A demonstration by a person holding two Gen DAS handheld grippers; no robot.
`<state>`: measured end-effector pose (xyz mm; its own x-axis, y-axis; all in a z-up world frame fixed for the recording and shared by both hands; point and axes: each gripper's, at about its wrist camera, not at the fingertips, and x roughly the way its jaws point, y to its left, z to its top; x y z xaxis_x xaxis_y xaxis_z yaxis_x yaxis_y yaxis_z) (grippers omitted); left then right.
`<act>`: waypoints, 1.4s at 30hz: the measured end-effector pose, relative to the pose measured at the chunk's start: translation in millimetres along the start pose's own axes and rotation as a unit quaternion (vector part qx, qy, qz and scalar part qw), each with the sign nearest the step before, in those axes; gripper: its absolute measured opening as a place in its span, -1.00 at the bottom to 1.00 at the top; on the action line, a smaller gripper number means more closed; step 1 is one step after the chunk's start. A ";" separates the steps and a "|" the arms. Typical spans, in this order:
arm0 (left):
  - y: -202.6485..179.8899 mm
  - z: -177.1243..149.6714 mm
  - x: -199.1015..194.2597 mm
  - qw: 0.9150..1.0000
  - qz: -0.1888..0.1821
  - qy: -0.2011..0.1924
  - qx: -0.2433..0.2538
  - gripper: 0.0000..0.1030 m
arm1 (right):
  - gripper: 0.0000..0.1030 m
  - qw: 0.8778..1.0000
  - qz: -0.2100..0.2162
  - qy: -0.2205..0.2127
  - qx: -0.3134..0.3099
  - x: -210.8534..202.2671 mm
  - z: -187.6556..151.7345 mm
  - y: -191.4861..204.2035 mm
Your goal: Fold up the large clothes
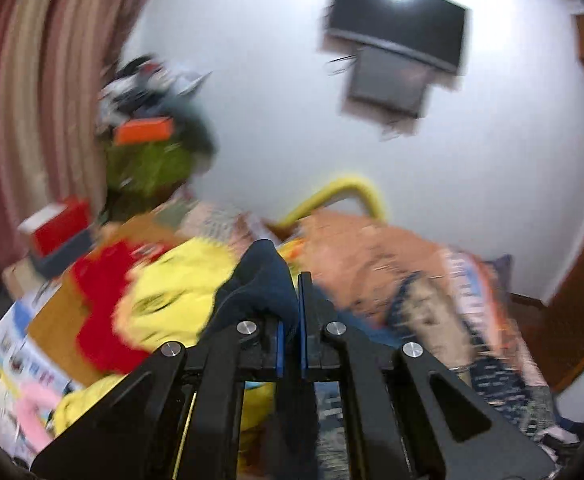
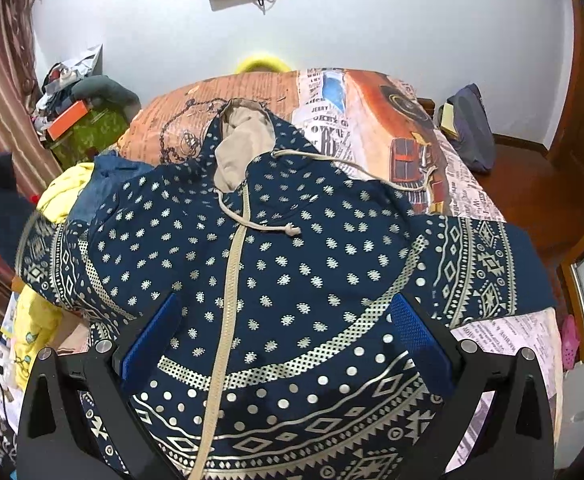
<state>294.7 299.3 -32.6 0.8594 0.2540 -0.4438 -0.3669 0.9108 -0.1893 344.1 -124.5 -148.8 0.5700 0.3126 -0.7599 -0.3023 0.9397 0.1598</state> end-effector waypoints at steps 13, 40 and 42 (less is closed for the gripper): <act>-227.6 -99.0 59.9 0.958 -0.138 0.138 0.210 -0.92 | 1.00 1.000 0.001 0.005 -0.002 -9.6 -0.9 -36.3; -179.2 -217.8 19.8 0.918 -0.146 0.255 0.265 0.24 | 1.00 0.995 0.022 0.064 -0.077 26.4 -13.5 4.6; -155.5 -206.9 20.6 0.928 -0.126 0.246 0.251 0.25 | 1.00 0.992 0.027 0.061 -0.105 32.6 -9.5 25.0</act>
<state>295.8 95.6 -193.5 0.5832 -0.0550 -0.8105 0.1417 0.9893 0.0349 347.8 -92.1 -175.6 0.4547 0.3308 -0.8269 -0.4894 0.8685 0.0784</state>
